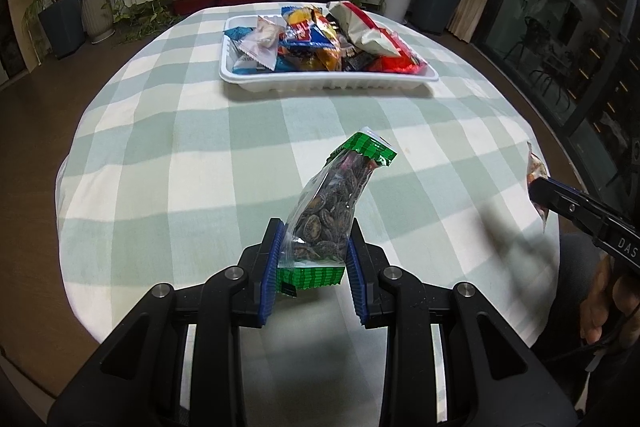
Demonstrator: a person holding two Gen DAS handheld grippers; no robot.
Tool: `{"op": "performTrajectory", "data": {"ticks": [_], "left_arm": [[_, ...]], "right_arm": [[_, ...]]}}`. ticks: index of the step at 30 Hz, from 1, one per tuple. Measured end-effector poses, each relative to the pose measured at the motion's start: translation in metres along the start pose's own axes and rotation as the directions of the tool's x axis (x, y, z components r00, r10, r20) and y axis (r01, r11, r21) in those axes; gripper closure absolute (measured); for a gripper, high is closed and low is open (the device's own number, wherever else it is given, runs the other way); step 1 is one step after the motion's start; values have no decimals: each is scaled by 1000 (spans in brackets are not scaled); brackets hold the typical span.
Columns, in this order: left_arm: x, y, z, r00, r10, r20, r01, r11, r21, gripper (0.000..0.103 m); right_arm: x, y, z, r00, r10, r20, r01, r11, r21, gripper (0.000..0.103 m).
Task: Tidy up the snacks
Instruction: 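Hold the seed bag and strawberry packet raised in both grippers, then lower both packets into the tray and open both grippers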
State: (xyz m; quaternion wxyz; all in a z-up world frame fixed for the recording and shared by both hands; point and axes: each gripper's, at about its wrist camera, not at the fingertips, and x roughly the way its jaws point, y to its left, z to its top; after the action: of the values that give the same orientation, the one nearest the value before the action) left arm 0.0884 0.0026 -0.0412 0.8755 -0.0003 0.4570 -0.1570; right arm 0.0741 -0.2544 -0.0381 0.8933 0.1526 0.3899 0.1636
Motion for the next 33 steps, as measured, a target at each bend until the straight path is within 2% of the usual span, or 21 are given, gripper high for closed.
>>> {"op": "performTrajectory", "data": {"ticks": [6,12,16,20,22,26,33], "left_arm": [[1,15,45,999,-4,44,4,1000,-11,75],[5,28,118,994,28,101,-30,999,16,75],[17,37,172,991,48,124,-52,998,31,75],[45,45,210,994,30,105,-34,999,32,75],[63,50,224,996,11,83,-13,1000,25,75],[102,60,240,999,-6,38,6,1000,-2,75],[143,62,244,1000,-20,10,20,1000,-15,75]], "right_arm": [[-2,-9,34,999,-7,34,7,1000,3,72],[6,-3,92,998,-28,64,32,998,-59,72],[27,11,134,997,-38,67,45,992,-115,72],[65,21,170,999,-30,29,34,992,-124,72],[88,27,184,1000,-22,-4,22,992,-125,72],[135,39,204,995,-72,-64,60,983,-172,72],[185,38,211,983,-141,-120,116,973,-200,72]]}}
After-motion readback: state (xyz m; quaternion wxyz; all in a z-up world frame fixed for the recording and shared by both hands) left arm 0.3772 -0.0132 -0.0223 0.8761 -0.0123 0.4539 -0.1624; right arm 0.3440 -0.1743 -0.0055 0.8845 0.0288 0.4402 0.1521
